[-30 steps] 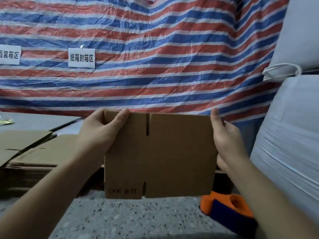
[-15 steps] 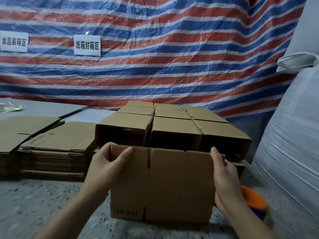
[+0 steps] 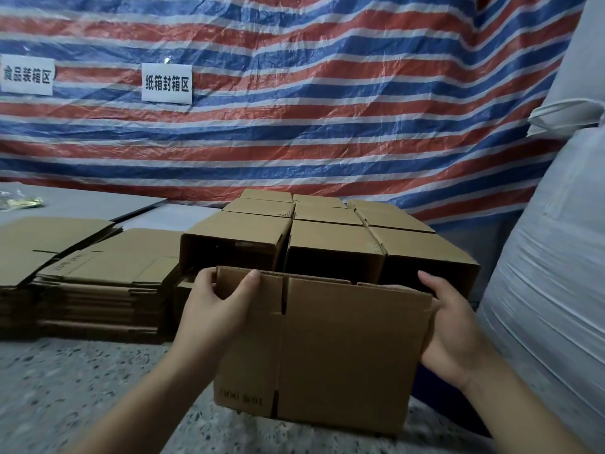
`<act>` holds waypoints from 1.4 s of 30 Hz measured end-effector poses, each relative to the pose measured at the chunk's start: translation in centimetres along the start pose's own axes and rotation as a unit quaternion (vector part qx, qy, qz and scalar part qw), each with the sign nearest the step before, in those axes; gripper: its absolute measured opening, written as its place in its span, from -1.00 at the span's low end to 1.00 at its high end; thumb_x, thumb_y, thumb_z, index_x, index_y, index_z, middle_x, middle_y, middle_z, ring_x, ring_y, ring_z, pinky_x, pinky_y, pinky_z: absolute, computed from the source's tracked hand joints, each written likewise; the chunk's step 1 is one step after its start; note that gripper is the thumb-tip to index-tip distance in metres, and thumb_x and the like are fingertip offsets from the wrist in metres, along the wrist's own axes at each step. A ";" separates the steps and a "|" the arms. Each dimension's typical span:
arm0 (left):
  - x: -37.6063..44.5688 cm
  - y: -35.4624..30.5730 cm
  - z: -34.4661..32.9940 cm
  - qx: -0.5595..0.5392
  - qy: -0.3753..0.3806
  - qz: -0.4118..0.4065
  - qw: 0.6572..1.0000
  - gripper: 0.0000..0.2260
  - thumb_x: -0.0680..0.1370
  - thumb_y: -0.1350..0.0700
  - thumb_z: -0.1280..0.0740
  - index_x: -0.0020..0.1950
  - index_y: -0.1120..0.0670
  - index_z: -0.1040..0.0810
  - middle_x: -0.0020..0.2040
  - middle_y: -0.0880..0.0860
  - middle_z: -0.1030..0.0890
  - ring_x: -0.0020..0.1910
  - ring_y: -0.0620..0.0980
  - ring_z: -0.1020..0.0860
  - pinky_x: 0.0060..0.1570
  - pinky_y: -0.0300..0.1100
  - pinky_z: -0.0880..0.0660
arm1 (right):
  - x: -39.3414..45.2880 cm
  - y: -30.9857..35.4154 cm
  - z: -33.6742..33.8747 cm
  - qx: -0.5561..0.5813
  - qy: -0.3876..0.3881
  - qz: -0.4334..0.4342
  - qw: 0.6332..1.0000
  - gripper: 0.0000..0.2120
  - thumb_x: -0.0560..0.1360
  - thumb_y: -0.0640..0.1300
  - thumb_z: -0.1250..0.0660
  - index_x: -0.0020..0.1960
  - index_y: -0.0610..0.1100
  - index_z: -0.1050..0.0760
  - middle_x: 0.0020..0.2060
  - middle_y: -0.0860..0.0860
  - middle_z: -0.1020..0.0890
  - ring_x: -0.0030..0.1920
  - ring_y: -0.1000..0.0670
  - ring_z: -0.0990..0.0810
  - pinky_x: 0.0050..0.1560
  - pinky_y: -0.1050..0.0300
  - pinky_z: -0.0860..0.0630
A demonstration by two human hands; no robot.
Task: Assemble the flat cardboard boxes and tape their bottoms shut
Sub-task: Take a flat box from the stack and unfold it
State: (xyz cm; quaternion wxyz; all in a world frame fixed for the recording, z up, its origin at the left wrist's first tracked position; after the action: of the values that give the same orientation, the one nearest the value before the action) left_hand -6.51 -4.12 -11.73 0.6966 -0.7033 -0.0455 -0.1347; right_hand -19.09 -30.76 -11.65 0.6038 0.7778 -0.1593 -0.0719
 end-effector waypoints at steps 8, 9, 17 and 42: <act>-0.5 -0.6 -1.3 0.015 -0.010 0.013 1.000 -0.73 0.50 -0.22 -0.33 0.05 -0.11 -0.40 -0.02 0.00 -0.55 -0.05 -0.06 -0.53 -0.25 -0.18 -0.38 | -0.4 -0.1 -0.7 -0.050 0.042 -0.012 0.998 -0.57 0.48 0.18 -0.30 0.01 -0.17 -0.67 -0.09 -0.17 -0.65 -0.06 -0.09 -0.67 -0.06 -0.01 -0.60; -0.5 -0.6 -1.3 0.015 -0.008 0.016 1.000 -0.77 0.52 -0.21 -0.31 0.05 -0.12 -0.41 -0.01 -0.01 -0.54 -0.04 -0.07 -0.52 -0.24 -0.18 -0.37 | -0.6 -0.2 -0.9 -0.052 0.047 -0.010 0.997 -0.58 0.48 0.19 -0.28 0.00 -0.14 -0.68 -0.09 -0.15 -0.66 -0.05 -0.08 -0.67 -0.06 0.00 -0.61; 1.5 -1.0 -1.2 0.100 0.174 0.016 0.979 -0.51 0.67 0.21 -0.11 0.60 0.03 -0.12 0.51 0.14 -0.28 0.45 0.16 -0.28 0.35 0.03 -0.26 | -1.4 -1.2 -2.9 -0.049 -0.041 0.029 0.998 -0.53 0.61 0.25 -0.07 0.02 -0.01 -0.66 -0.18 -0.10 -0.72 -0.17 0.00 -0.72 -0.22 0.05 -0.60; -1.6 -1.8 -3.1 -0.102 0.197 0.136 0.966 -0.58 0.56 -0.17 -0.15 0.32 -0.06 -0.56 0.16 0.13 -0.66 0.12 0.05 -0.64 -0.06 -0.08 -0.59 | -1.1 -3.3 -1.5 0.018 -0.140 -0.040 0.989 -0.46 0.45 0.40 -0.15 -0.16 0.05 -0.74 -0.10 -0.19 -0.74 -0.14 -0.14 -0.75 -0.21 0.01 -0.61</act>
State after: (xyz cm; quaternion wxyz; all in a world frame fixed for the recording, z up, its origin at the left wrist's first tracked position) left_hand -8.87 -6.97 -10.39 0.6278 -0.7299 0.2026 -0.1791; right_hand -19.17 -28.24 -14.56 0.5578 0.7767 -0.2121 -0.2016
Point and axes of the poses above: each hand's wrist, its own x-axis towards the middle knuckle, its own z-axis out of the back of the hand, y = z × x, the point moved 4 cm from there along x, towards the middle knuckle
